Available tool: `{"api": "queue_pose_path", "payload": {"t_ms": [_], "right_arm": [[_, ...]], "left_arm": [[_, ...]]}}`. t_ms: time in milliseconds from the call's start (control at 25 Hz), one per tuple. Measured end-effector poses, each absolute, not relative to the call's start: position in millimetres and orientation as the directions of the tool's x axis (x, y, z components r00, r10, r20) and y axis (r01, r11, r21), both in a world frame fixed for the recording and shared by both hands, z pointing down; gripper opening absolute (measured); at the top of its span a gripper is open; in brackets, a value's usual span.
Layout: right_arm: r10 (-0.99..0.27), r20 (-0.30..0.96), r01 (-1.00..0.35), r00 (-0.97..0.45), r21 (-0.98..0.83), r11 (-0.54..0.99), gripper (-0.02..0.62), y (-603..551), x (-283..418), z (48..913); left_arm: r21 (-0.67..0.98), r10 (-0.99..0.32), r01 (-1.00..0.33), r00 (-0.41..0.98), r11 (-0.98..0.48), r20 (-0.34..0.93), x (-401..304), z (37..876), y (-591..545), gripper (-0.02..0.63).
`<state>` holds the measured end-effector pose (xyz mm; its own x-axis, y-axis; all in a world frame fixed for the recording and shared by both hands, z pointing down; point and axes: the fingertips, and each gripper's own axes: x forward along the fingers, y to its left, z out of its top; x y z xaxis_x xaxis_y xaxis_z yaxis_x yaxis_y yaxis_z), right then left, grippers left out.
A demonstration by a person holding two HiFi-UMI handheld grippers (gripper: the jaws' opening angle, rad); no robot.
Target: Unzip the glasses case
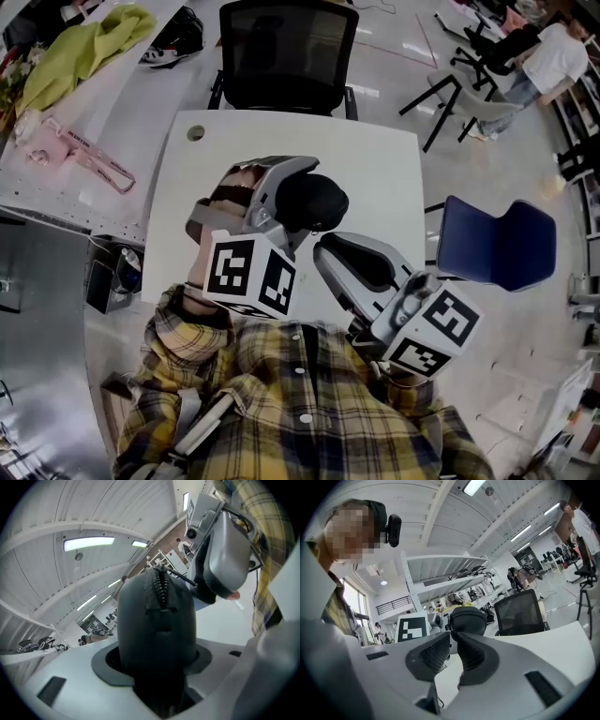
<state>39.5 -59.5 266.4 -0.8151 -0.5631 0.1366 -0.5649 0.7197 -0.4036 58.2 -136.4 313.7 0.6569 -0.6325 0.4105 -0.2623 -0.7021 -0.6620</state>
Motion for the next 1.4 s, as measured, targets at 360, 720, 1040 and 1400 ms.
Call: {"api": "queue_pose_path", "payload": {"t_ms": [360, 720, 1040, 1400], "right_arm": [[-0.538, 0.045, -0.471, -0.842, -0.546, 0.693, 0.034, -60.5, 32.1, 259.6], [-0.520, -0.045, -0.366, -0.853, -0.658, 0.658, 0.034, -59.7, 29.2, 252.0], [-0.506, -0.058, -0.326, -0.860, -0.700, 0.635, 0.034, -59.9, 26.7, 258.1], [-0.503, -0.075, -0.331, -0.861, -0.668, 0.666, 0.064, -63.9, 23.0, 255.3]], "left_arm": [[-0.708, -0.656, -0.256, 0.657, -0.658, 0.372, 58.7, 298.7, -136.4, 0.249], [-0.782, -0.724, -0.225, 0.582, -0.581, 0.371, 47.1, 299.8, -144.8, 0.249], [-0.863, -0.782, -0.186, 0.540, -0.470, 0.310, 38.8, 290.2, -152.7, 0.249], [-0.907, -0.796, -0.152, 0.550, -0.393, 0.252, 37.5, 272.7, -151.1, 0.249]]}}
